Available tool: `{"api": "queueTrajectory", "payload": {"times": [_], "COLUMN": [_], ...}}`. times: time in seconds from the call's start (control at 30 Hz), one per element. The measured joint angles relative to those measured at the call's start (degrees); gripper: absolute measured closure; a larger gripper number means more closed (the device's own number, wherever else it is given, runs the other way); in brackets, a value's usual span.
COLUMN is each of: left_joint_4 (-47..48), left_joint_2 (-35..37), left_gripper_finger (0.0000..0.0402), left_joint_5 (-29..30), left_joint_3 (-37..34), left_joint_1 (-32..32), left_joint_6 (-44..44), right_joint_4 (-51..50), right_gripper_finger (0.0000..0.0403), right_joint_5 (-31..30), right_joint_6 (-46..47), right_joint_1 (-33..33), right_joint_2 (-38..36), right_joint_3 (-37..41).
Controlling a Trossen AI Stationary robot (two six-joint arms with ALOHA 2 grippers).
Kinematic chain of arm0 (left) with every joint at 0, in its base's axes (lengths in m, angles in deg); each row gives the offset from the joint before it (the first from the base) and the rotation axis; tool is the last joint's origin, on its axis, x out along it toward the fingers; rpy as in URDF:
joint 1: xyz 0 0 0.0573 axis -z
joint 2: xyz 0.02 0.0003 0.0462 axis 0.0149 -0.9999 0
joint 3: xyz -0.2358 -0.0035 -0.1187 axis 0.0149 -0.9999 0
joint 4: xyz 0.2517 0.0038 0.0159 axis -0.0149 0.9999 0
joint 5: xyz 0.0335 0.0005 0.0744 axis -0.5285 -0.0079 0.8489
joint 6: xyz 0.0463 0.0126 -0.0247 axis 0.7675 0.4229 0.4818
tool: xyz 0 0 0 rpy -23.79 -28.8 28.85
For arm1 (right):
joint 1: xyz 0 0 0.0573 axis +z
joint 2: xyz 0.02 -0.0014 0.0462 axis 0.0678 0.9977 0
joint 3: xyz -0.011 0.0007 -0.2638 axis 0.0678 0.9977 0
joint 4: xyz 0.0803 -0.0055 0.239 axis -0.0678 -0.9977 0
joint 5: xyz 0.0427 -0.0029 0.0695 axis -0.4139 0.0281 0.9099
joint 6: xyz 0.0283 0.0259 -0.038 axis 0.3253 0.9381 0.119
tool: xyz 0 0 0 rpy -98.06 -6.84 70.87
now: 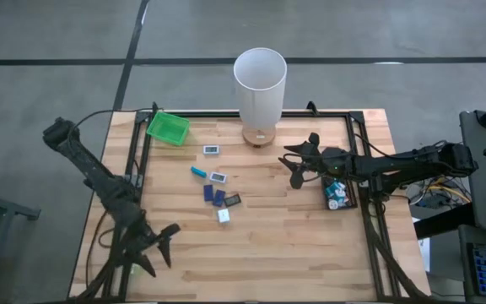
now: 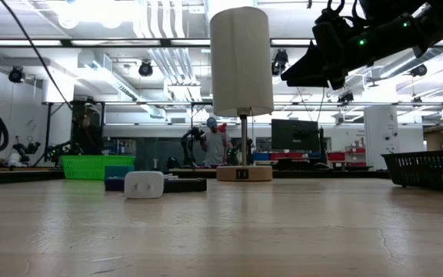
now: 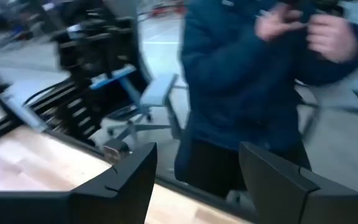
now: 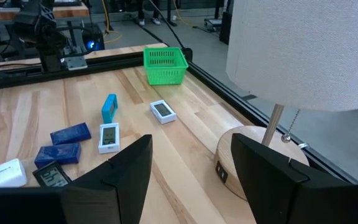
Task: Pick & Place Office items
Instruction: Put the green charger adapter into the black bin
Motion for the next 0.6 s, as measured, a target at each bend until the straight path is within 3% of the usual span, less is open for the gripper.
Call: {"api": "queueTrajectory", "payload": {"times": [0.1, 0.23, 0.43, 0.6], "left_joint_4": [-3.37, -6.74, -8.58, -18.54], "left_joint_2": [3.06, 9.36, 16.37, 16.05], "left_gripper_finger": [0.0168, 0.0168, 0.0168, 0.0168], "left_joint_5": [-4.07, -3.97, -4.78, -12.93], "left_joint_3": [-5.70, -11.12, -17.31, -22.35], "left_joint_1": [-3.18, -6.48, -7.20, -7.13], "left_joint_6": [0.66, -0.36, 6.62, 12.85], "right_joint_4": [0.01, -0.02, -0.01, 0.00], "right_gripper_finger": [0.0186, 0.0186, 0.0186, 0.0186], "right_joint_5": [0.00, 0.00, 0.00, 0.00], "right_joint_6": [0.06, 0.00, 0.04, 0.04], "right_joint_1": [0.00, -0.02, -0.02, -0.02], "right_joint_2": [0.00, 0.00, 0.00, 0.00], "right_joint_3": [0.00, 0.00, 0.00, 0.00]}}
